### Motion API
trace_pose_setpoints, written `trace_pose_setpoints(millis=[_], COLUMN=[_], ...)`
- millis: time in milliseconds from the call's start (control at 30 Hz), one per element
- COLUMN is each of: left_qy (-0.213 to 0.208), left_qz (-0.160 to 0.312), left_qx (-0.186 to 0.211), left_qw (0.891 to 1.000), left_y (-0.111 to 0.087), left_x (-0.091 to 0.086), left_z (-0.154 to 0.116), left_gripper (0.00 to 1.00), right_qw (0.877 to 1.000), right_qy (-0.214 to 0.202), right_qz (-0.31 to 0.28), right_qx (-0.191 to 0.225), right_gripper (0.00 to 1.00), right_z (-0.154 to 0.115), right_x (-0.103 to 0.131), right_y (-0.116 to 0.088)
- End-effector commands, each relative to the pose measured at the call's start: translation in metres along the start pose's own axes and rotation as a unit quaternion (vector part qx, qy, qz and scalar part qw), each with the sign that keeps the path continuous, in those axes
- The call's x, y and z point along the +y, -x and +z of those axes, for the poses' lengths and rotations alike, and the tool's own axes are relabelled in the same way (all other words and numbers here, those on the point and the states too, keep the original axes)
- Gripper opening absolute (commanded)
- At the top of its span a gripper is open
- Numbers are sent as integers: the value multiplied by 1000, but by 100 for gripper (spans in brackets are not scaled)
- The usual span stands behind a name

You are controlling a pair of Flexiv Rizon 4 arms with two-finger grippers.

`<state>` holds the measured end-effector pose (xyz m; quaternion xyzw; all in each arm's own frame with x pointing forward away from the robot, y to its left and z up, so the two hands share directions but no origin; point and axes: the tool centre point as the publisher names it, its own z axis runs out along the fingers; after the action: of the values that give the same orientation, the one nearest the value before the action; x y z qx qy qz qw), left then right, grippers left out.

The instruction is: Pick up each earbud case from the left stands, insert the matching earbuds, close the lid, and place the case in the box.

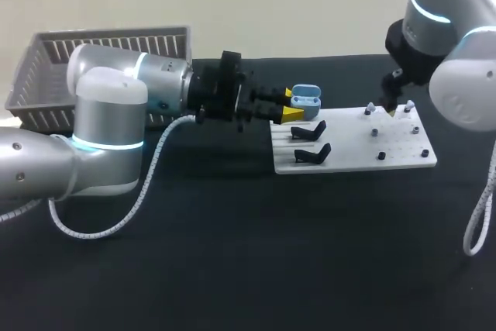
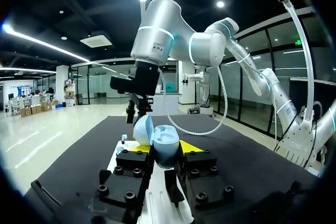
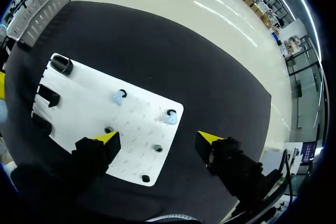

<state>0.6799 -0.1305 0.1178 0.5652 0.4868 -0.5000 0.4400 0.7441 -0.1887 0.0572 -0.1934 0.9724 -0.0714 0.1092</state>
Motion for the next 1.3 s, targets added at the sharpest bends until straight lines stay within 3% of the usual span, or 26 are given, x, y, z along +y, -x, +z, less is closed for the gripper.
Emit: trace_pose_setpoints(millis=[33,67,100,167,433,1300], left_qy=[-1,-1,-1,-1,-1,-1], left_qz=[0,0,0,0,0,0], left_qx=[0,0,0,0,0,0], left_qw=[1000,1000,1000,1000,1000,1000], left_y=[0,0,0,0,0,0], left_x=[1,1,1,1,1,1], left_z=[0,0,0,0,0,0], left_gripper=[0,0,0,0,0,0], right_qw=[1000,1000,1000,1000,1000,999], right_qy=[-7,-8,-9,-11,-23,-42], right_qz=[-1,-2,-2,-3,-1,19], right_qx=[5,6,6,5,5,9], right_gripper=[81,76,62,50,43,39], right_z=[12,13,14,16,20,34], right_x=[0,0,0,0,-1,-10], right_y=[6,6,6,7,9,9])
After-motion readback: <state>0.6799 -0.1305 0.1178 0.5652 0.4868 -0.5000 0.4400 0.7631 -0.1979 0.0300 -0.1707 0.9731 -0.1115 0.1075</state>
